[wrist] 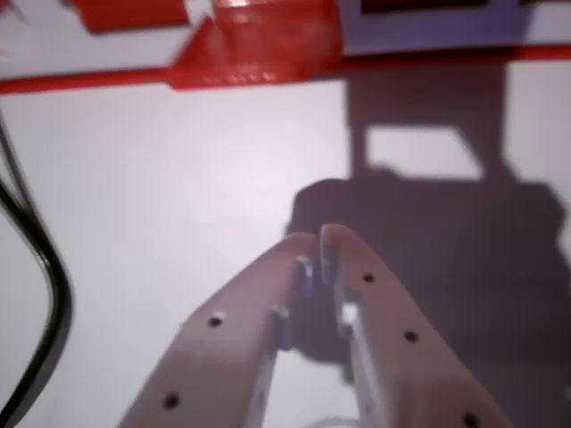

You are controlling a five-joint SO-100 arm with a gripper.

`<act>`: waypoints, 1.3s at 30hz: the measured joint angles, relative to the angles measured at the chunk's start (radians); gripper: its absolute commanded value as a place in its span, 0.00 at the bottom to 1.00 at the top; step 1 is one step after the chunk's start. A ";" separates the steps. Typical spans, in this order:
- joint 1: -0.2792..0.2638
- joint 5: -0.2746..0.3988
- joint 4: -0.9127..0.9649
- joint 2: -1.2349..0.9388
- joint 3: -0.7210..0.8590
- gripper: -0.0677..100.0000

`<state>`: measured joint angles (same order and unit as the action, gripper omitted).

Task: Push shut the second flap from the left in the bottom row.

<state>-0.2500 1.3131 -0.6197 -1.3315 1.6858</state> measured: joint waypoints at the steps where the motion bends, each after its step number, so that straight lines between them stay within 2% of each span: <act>1: 0.000 0.000 0.006 0.023 -0.011 0.00; 18: 0.002 0.000 0.061 0.224 -0.244 0.00; 22: 0.002 -0.018 0.067 0.249 -0.296 0.00; 28: 0.003 -0.034 0.067 0.250 -0.342 0.00; 35: 0.040 -0.031 0.069 0.273 -0.397 0.00; 39: 0.035 -0.025 0.080 0.296 -0.399 0.00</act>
<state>-0.2148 1.2885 -0.5400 -1.0354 1.2870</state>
